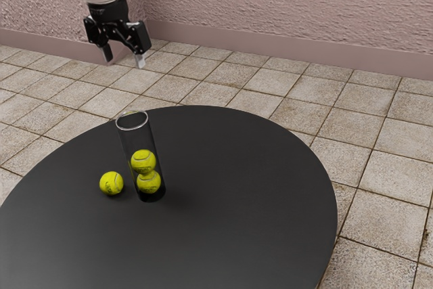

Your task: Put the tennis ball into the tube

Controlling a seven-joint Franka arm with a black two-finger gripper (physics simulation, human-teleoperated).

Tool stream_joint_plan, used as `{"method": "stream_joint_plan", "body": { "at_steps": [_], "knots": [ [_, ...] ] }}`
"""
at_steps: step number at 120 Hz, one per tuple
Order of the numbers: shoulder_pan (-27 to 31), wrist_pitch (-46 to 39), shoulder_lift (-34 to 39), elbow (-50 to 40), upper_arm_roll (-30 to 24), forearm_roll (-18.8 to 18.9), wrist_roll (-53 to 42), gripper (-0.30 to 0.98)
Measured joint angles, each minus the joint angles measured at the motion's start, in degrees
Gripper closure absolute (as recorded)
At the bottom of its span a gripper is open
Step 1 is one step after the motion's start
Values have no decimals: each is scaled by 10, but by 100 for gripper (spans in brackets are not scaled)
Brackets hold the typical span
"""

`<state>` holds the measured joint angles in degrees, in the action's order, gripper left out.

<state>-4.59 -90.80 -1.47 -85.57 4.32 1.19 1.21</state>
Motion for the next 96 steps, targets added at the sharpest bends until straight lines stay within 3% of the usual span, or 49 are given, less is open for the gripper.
{"method": "stream_joint_plan", "body": {
  "at_steps": [24,74,84,96],
  "knots": [
    [0,7,9,-7,-2,1,1,0],
    [41,-12,226,-241,-7,7,8,0],
    [45,-38,237,-269,-6,8,57,0],
    [49,-59,240,-284,-5,9,182,0]
  ]
}}
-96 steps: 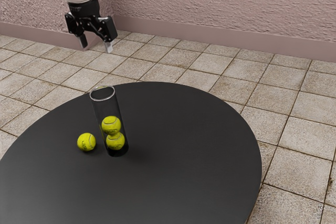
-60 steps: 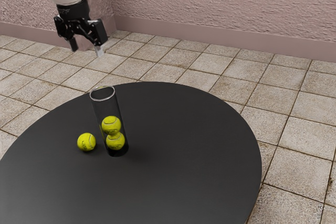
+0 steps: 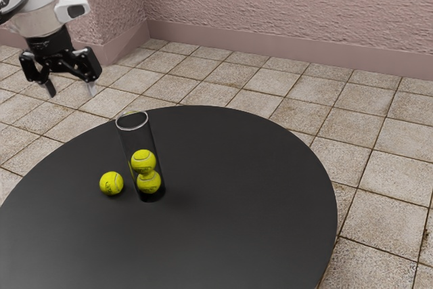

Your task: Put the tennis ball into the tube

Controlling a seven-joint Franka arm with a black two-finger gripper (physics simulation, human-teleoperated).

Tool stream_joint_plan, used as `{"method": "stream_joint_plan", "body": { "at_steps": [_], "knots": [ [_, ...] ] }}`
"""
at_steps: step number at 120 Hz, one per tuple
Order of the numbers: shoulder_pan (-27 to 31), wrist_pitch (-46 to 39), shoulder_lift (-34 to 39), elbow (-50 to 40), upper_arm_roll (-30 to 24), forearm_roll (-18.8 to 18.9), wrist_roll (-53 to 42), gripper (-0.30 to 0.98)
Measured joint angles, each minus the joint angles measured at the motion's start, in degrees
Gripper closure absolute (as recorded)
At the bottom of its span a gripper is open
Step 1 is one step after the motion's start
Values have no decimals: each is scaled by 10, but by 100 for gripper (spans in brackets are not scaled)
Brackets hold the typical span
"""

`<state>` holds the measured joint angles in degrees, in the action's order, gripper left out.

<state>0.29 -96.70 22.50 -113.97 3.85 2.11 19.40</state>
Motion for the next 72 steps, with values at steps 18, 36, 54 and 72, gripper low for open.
{"method": "stream_joint_plan", "body": {
  "at_steps": [18,36,54,72],
  "knots": [
    [21,-53,-7,-53,4,3,178,0],
    [52,-128,-43,-81,4,6,317,0],
    [91,-236,-58,-149,4,-3,426,0],
    [115,-332,-116,-182,3,-35,510,0]
  ]
}}
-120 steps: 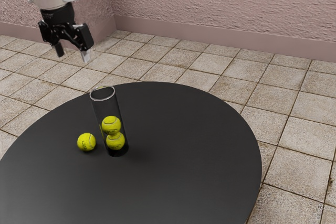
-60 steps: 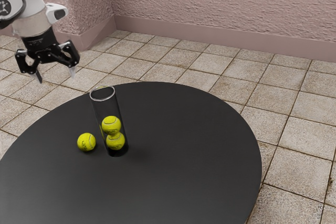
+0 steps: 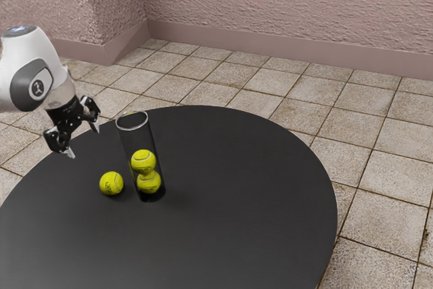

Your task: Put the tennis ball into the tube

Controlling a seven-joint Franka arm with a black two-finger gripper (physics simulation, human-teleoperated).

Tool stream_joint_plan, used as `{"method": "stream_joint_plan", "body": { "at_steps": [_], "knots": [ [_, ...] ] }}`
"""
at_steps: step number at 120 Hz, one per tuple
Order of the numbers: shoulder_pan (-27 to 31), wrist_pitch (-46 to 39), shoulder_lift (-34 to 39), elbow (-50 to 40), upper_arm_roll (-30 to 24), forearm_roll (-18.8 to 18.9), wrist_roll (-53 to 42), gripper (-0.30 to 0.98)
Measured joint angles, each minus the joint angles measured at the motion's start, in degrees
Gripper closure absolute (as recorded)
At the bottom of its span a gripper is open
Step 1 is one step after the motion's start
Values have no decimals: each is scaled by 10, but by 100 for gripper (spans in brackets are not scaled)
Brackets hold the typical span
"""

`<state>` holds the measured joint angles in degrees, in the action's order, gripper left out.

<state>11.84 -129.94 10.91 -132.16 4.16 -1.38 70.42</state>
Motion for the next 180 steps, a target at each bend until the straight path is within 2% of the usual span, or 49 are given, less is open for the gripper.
{"method": "stream_joint_plan", "body": {
  "at_steps": [18,49,113,180],
  "knots": [
    [18,-61,-73,-1,-1,-45,65,0],
    [19,-102,-138,18,-7,-64,145,0],
    [25,-148,-187,3,-24,-67,232,0],
    [27,-218,-242,9,-29,-58,242,0]
  ]
}}
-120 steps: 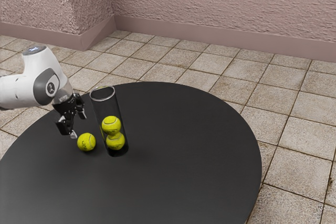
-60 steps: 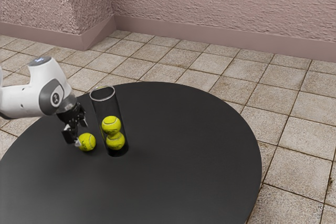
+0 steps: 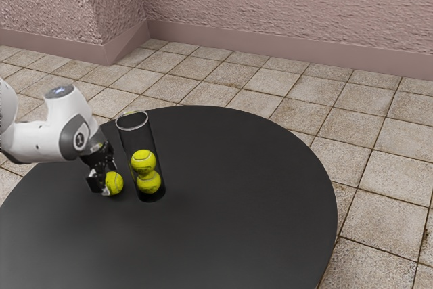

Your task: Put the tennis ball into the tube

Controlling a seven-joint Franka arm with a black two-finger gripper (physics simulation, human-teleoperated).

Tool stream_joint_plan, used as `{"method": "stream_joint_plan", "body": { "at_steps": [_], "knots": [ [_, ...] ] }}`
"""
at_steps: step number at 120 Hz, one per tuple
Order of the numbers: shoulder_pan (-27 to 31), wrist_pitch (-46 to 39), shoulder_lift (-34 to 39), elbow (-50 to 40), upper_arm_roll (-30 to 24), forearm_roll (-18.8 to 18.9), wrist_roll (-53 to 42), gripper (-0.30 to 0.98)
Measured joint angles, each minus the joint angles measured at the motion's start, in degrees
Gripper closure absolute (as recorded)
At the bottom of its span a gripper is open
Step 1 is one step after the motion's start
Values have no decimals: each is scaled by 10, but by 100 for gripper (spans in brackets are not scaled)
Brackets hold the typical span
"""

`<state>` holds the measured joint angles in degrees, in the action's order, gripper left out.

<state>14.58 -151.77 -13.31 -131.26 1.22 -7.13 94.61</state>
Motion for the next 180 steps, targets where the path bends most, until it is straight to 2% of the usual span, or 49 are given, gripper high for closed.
{"method": "stream_joint_plan", "body": {
  "at_steps": [18,45,64,74,88,107,121,140,164,180],
  "knots": [
    [0,-9,-10,3,-2,0,1,2],
    [2,-15,-17,3,-5,0,2,24],
    [4,-16,-8,0,-8,0,1,30],
    [7,-14,30,-16,-9,0,1,31],
    [8,3,118,-37,-11,-2,1,38],
    [14,78,247,-25,-13,-4,0,46],
    [14,138,294,-5,-25,-4,-1,50],
    [5,189,294,39,-45,-5,-2,53],
    [-12,217,235,99,-55,-4,-4,55],
    [-13,225,225,106,-63,-5,-5,56]
  ]
}}
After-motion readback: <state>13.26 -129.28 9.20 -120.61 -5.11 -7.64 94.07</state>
